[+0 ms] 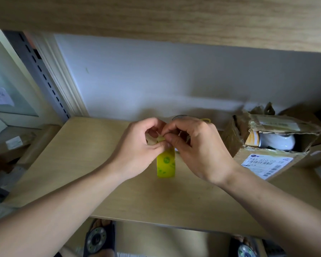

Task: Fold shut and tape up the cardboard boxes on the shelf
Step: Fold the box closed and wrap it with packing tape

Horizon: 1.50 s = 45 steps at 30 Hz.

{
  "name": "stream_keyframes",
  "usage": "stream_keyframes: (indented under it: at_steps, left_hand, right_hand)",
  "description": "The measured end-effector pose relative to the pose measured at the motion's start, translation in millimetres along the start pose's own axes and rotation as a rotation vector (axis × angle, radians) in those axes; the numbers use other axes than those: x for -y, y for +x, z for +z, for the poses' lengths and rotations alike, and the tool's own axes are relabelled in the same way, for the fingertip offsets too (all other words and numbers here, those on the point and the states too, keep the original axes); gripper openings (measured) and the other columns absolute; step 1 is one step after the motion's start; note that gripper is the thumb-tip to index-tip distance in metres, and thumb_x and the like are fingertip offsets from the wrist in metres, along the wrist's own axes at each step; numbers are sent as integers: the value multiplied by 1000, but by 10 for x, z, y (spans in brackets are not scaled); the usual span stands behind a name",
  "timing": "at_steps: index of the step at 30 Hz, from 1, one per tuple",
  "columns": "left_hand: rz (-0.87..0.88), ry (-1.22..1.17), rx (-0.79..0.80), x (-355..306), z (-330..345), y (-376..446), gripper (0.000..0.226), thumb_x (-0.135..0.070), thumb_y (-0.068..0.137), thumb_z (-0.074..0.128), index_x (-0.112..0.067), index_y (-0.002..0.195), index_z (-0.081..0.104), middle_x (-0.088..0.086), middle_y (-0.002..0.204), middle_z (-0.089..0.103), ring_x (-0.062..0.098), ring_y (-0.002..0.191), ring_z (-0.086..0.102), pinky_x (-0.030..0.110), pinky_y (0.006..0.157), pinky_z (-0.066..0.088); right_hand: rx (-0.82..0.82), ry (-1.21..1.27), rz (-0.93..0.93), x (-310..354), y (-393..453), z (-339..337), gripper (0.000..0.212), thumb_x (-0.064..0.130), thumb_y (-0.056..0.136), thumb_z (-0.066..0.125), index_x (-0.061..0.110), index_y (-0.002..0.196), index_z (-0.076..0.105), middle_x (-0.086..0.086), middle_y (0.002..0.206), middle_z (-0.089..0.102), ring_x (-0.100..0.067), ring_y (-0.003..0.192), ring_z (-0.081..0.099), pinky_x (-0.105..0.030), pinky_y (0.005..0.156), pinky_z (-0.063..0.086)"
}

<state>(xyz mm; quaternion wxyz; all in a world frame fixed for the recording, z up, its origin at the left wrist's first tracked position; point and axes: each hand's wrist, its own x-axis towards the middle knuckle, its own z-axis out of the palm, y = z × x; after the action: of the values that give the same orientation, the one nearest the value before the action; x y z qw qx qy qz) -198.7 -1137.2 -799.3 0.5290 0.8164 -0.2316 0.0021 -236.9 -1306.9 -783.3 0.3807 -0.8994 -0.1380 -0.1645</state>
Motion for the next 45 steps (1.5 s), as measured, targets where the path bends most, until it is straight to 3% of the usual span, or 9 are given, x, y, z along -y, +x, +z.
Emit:
stream_keyframes:
  at_steps: [4, 8, 13, 19, 24, 30, 33, 38, 45]
  left_hand:
    - [42, -84, 23, -18, -35, 13, 30, 0, 82, 77, -26, 96, 70, -6, 88, 73, 7, 84, 64, 26, 77, 49]
    - [-5, -130, 31, 1, -93, 40, 31, 2, 87, 74, -25, 101, 69, -1, 88, 76, 13, 84, 70, 25, 75, 53]
    - [-10, -95, -4, -24, -171, 86, 25, -6, 87, 79, -25, 102, 72, 3, 92, 76, 22, 92, 71, 49, 91, 55]
    - [1, 32, -15, 21, -291, 96, 25, -10, 85, 81, -30, 99, 76, -10, 84, 73, 10, 86, 68, 23, 82, 52]
    - [36, 88, 2, 16, -360, 113, 19, -8, 84, 80, -26, 85, 74, -9, 85, 74, 6, 83, 66, 8, 75, 43]
    - [52, 97, 13, 38, -369, 95, 16, -14, 85, 80, -27, 80, 73, -10, 81, 72, 8, 81, 65, 10, 71, 41]
    - [71, 110, 23, 50, -404, 89, 15, -17, 87, 80, -28, 80, 73, -12, 81, 72, 6, 82, 66, 9, 71, 40]
    - [88, 104, 33, 78, -410, 108, 16, -17, 86, 81, -29, 81, 73, -13, 80, 72, 7, 82, 67, 12, 71, 43]
    - [99, 106, 70, 84, -393, 104, 19, -14, 86, 80, -30, 79, 73, -17, 79, 71, 2, 80, 64, 6, 68, 39]
  right_hand:
    - [3, 4, -2, -16, 14, 6, 12, 16, 95, 71, 28, 92, 74, 10, 86, 70, -11, 76, 64, -17, 68, 46]
    - [11, -26, -33, -9, 39, 28, 13, 18, 96, 69, 29, 99, 75, 9, 91, 70, -11, 77, 63, -15, 70, 45]
    - [-111, 19, 10, 53, 71, 73, 18, 13, 99, 62, 25, 108, 73, 16, 87, 71, -6, 72, 65, -14, 69, 47]
    - [-202, -117, 190, -106, 273, 175, 17, 13, 99, 56, 18, 108, 70, 4, 94, 73, -16, 85, 67, -32, 78, 52]
    - [-39, -382, 451, -385, 574, 223, 20, 9, 96, 48, 14, 100, 68, -11, 101, 71, -34, 92, 64, -36, 77, 54]
    - [82, -552, 669, -547, 877, 92, 14, 15, 97, 53, 12, 102, 66, -10, 98, 64, -29, 80, 61, -33, 64, 50]
    - [152, -694, 687, -547, 921, 38, 16, 12, 95, 59, 10, 111, 61, -13, 100, 58, -33, 90, 61, -37, 70, 51]
    - [281, -868, 652, -591, 960, -7, 32, 11, 96, 60, 5, 127, 56, -20, 126, 60, -38, 115, 61, -41, 80, 48]
    - [407, -888, 639, -645, 948, -38, 32, 8, 95, 61, 5, 126, 57, -17, 116, 63, -32, 99, 61, -40, 77, 47]
